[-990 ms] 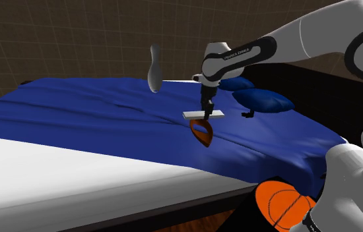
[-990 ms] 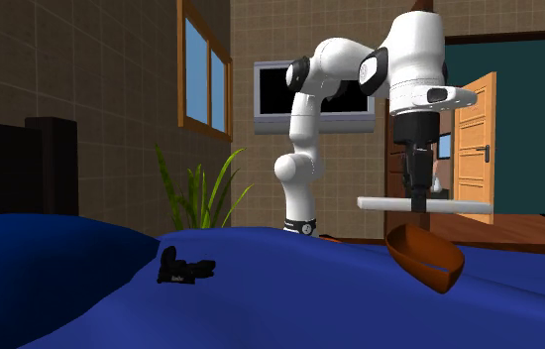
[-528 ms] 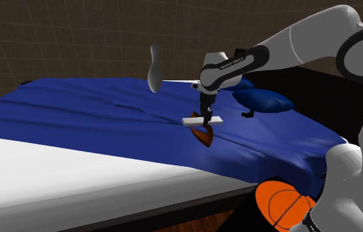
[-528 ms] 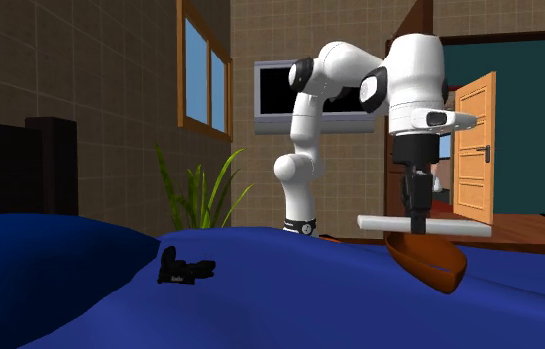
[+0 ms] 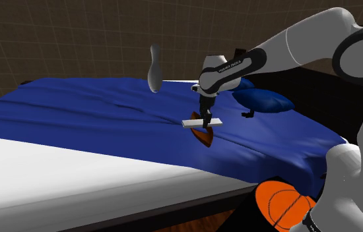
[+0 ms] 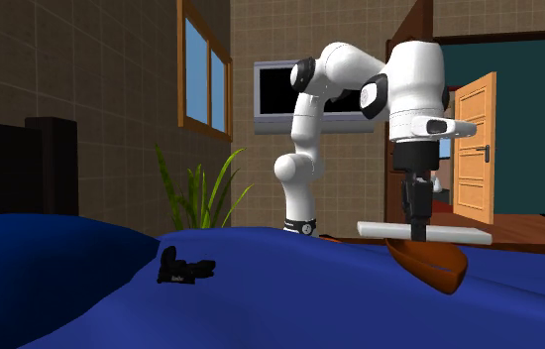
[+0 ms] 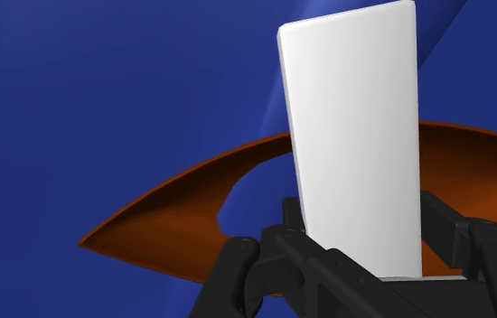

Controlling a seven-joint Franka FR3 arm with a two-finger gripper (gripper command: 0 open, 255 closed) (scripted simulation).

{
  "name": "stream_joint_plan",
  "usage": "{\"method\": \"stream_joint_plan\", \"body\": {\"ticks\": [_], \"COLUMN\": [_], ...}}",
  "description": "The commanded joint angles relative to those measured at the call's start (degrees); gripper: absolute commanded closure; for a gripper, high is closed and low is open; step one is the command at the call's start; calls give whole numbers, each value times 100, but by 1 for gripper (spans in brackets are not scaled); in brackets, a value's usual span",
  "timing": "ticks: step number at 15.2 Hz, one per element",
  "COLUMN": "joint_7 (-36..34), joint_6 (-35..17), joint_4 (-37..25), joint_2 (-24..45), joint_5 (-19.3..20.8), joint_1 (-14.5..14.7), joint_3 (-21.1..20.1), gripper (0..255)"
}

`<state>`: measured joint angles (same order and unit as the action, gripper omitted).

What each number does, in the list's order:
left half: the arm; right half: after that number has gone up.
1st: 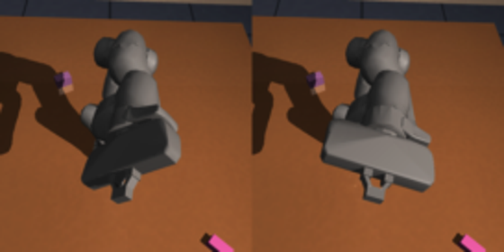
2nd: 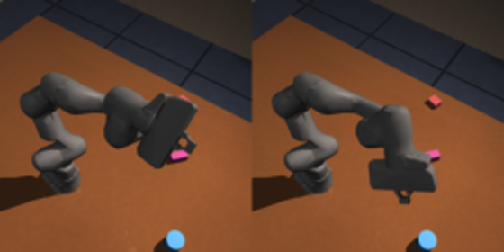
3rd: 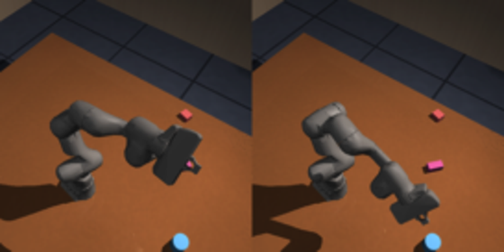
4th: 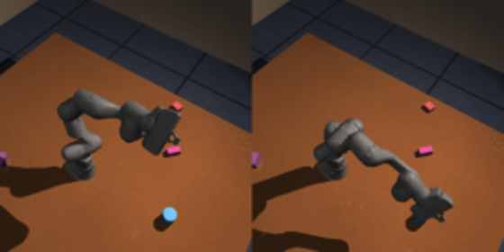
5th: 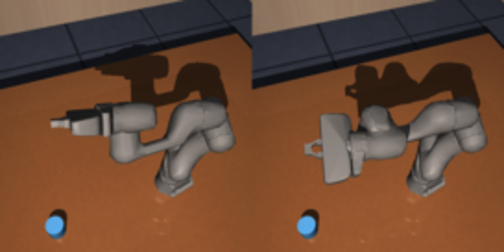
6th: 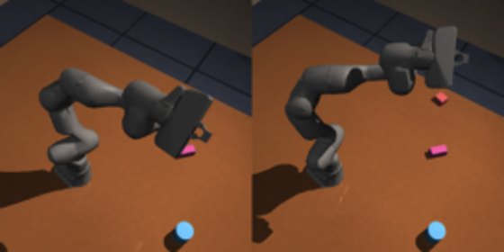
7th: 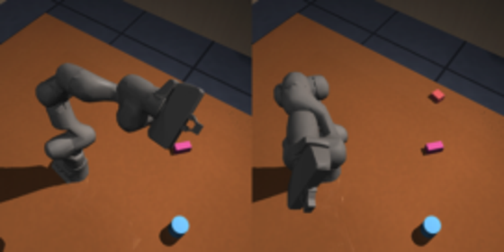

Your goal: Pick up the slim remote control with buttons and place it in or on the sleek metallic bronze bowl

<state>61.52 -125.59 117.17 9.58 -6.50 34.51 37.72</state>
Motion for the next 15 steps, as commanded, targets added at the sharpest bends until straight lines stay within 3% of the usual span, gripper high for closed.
{"method": "stream_joint_plan", "body": {"ticks": [1, 2, 7, 11, 15], "joint_7": [0, 0, 0, -209, -209], "joint_6": [-1, -1, -1, 659, 659], "joint_4": [-1, -1, -2, -369, -369], "joint_2": [0, 0, 1, -379, -379], "joint_5": [0, -1, -1, 304, 304], "joint_1": [0, 0, 0, 79, 78], "joint_3": [0, 0, 0, 53, 52], "gripper": [255, 0, 0, 0, 0]}}
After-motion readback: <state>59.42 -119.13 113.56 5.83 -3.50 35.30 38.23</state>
